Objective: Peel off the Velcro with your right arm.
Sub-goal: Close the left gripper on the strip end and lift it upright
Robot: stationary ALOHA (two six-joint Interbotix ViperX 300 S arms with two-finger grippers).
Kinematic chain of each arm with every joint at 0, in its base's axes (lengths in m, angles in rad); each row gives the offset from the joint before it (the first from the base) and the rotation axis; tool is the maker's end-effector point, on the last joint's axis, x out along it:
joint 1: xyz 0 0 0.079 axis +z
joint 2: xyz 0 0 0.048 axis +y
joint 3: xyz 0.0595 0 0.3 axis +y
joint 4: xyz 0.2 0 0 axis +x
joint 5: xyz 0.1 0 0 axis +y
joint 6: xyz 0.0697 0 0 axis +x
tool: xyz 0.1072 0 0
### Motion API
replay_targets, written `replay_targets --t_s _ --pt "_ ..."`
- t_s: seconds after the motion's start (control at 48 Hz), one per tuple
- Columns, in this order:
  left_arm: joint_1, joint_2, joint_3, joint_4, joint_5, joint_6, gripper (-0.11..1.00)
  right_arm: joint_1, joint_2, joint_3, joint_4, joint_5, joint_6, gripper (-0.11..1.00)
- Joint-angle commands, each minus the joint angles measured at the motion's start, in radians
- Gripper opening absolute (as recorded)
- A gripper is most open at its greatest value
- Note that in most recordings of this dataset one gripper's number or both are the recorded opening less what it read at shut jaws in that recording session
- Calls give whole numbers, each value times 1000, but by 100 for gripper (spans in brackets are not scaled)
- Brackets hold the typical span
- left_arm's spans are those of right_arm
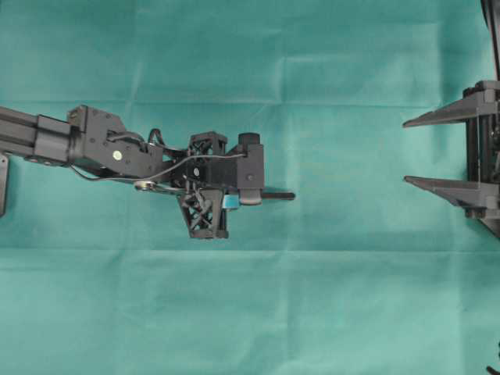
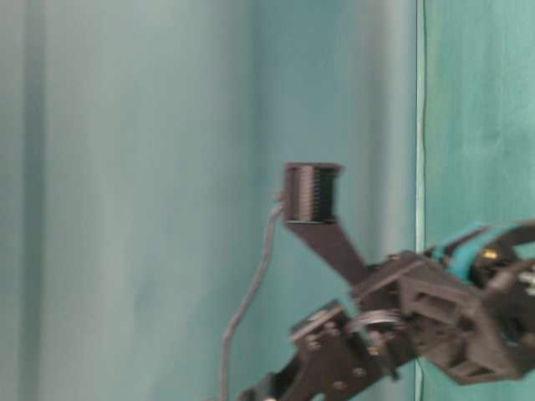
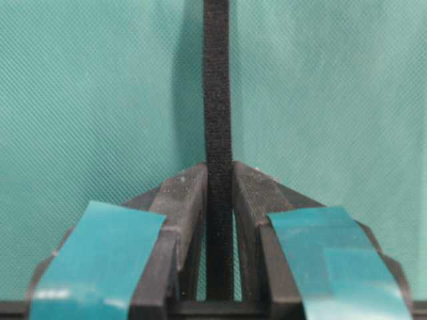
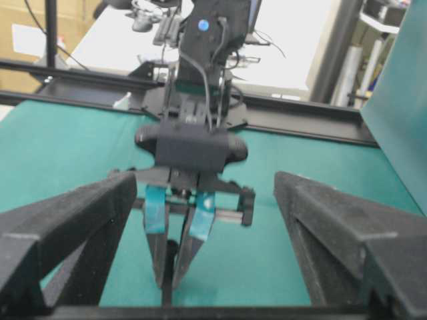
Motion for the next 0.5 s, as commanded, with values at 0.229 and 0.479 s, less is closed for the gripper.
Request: replay_targets --t_s 0.229,0.479 --pt "-3 -150 2 0 -15 0 10 2 3 -40 -46 -21 -8 68" --pt "-11 -253 61 -3 -109 -5 10 2 8 -94 -63 15 -12 68"
